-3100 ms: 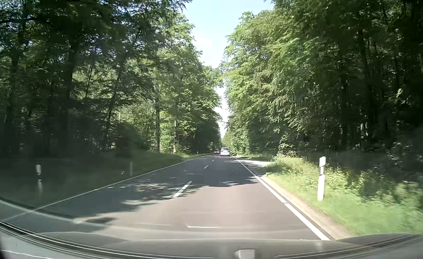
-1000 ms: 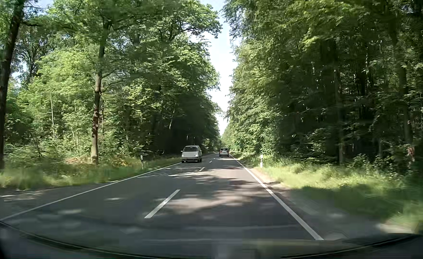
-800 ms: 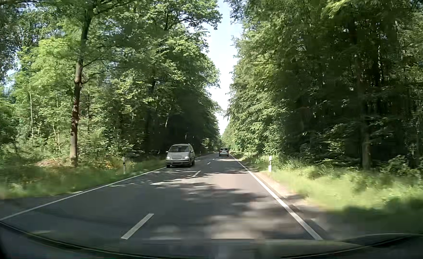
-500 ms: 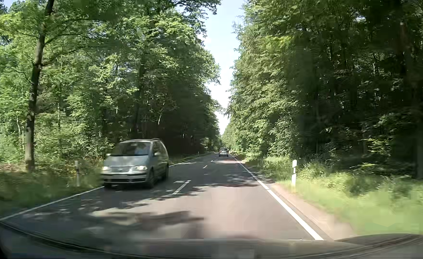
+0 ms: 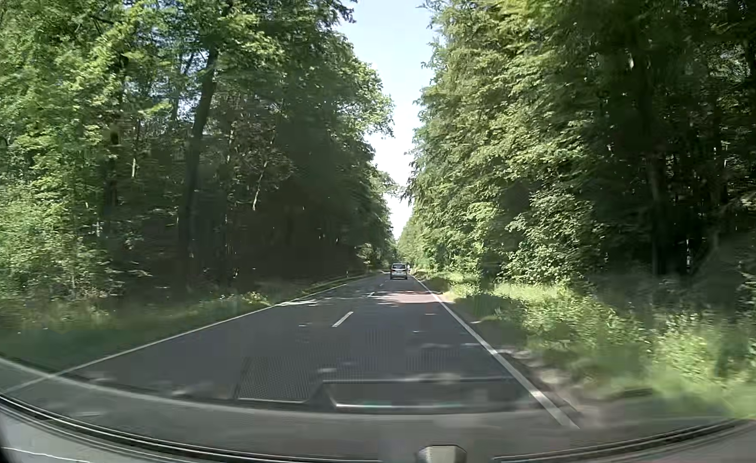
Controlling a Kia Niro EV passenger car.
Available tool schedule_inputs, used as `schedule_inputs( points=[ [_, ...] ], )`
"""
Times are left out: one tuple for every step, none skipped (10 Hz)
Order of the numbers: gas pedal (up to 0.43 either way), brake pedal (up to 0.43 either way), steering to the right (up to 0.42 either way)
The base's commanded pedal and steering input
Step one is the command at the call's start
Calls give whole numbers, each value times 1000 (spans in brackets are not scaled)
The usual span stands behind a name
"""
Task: Follow the waypoints while adhering to traffic rules and regulations
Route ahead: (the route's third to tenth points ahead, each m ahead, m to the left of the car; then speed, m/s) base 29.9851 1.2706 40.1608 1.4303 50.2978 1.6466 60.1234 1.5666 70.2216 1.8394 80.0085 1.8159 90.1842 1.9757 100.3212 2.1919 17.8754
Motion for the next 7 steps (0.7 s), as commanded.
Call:
schedule_inputs(
  points=[
    [8,30,-1],
    [8,30,0],
    [8,30,-1],
    [8,30,0],
    [8,30,-1],
    [8,30,-1],
    [8,30,0]
  ],
)
